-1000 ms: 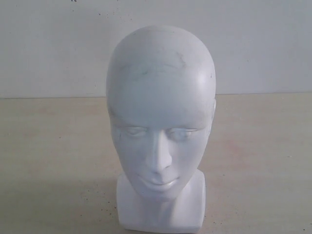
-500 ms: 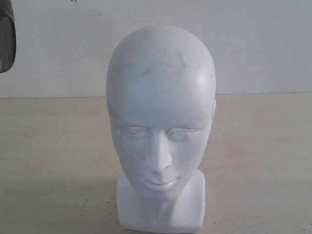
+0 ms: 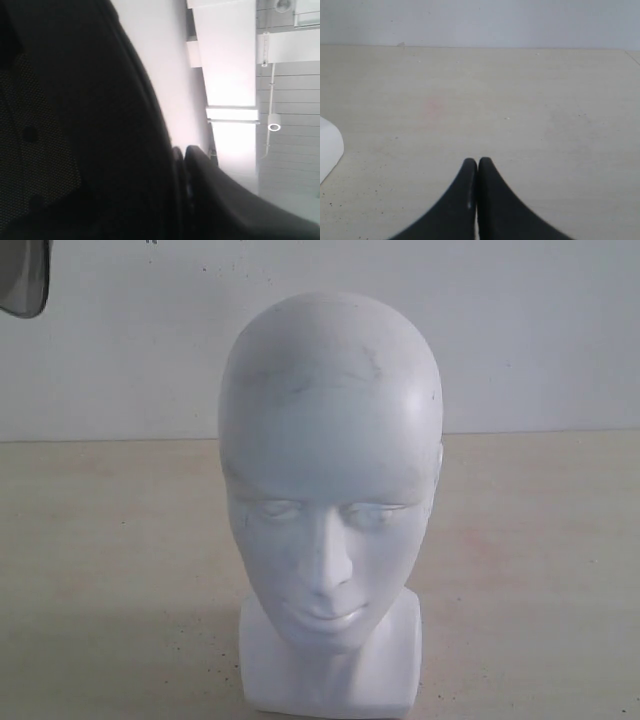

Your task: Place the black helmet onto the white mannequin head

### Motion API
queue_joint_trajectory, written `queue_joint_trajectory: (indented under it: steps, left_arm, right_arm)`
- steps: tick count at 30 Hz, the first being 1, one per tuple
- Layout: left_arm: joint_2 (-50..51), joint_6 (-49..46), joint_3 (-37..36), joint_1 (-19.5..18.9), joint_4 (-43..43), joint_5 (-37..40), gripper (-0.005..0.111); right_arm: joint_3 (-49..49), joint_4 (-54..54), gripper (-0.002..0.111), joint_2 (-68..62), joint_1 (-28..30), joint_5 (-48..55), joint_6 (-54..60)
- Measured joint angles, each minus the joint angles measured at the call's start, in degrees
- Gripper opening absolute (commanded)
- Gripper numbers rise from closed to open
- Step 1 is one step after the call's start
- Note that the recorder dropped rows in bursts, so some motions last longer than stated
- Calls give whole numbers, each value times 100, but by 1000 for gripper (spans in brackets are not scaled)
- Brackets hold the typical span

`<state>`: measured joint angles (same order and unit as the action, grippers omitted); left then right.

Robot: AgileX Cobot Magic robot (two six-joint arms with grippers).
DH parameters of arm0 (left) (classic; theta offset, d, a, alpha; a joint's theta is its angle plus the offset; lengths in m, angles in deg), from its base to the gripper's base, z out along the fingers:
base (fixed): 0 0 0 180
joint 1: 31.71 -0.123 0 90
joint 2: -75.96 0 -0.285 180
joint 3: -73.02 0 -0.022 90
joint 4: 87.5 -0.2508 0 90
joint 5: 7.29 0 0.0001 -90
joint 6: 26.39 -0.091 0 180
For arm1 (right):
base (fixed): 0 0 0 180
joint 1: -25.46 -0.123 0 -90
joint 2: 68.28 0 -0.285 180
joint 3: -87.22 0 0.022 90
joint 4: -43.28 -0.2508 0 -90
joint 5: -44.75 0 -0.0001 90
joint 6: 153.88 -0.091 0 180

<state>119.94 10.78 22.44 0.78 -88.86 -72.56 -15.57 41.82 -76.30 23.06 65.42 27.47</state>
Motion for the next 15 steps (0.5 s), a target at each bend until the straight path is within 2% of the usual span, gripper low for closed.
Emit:
queue_joint_trajectory:
  steps: [9,13,15]
  left_arm:
    - [345,1151,340,0,-309,-51,4]
    - [1123,1822,1049,0,-1210,42,4]
    - [1298,1911,1244,0,-1363,42,4]
  right_arm:
    - [0,0,0,0,0,0,0]
    - [0,0,0,0,0,0,0]
    - [0,0,0,0,0,0,0]
